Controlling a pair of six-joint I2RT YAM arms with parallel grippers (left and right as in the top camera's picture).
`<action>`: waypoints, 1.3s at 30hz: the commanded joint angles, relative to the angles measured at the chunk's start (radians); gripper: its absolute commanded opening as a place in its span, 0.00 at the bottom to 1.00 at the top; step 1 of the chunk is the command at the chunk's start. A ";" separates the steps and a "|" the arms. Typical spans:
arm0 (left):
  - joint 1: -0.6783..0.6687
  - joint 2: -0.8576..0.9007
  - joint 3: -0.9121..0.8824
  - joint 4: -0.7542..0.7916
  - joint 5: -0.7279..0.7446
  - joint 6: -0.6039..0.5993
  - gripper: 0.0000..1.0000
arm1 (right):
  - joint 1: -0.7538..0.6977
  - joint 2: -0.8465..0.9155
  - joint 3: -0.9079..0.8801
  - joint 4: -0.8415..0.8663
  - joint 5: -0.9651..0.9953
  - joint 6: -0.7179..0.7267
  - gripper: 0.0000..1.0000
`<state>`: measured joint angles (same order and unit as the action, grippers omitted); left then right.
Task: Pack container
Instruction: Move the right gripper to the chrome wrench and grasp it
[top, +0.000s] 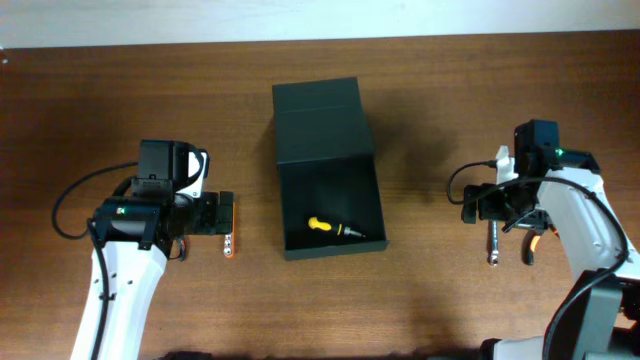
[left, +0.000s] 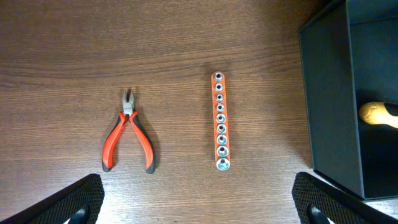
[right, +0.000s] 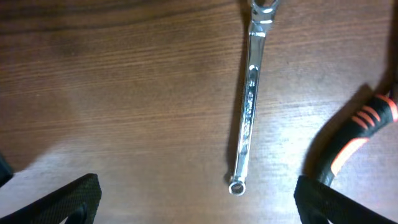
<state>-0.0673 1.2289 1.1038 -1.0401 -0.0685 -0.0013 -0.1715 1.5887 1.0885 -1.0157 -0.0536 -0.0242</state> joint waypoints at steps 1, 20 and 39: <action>-0.002 0.000 0.017 -0.001 -0.008 -0.006 0.99 | -0.008 -0.010 -0.030 0.042 0.013 -0.024 0.99; -0.002 0.000 0.017 -0.001 -0.007 -0.006 0.99 | -0.008 0.136 -0.137 0.299 0.065 -0.024 0.99; -0.002 0.000 0.017 -0.001 -0.007 -0.006 0.99 | -0.008 0.269 -0.137 0.314 0.061 0.007 0.56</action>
<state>-0.0673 1.2289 1.1038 -1.0401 -0.0685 -0.0013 -0.1726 1.7817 0.9951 -0.7021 -0.0051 -0.0219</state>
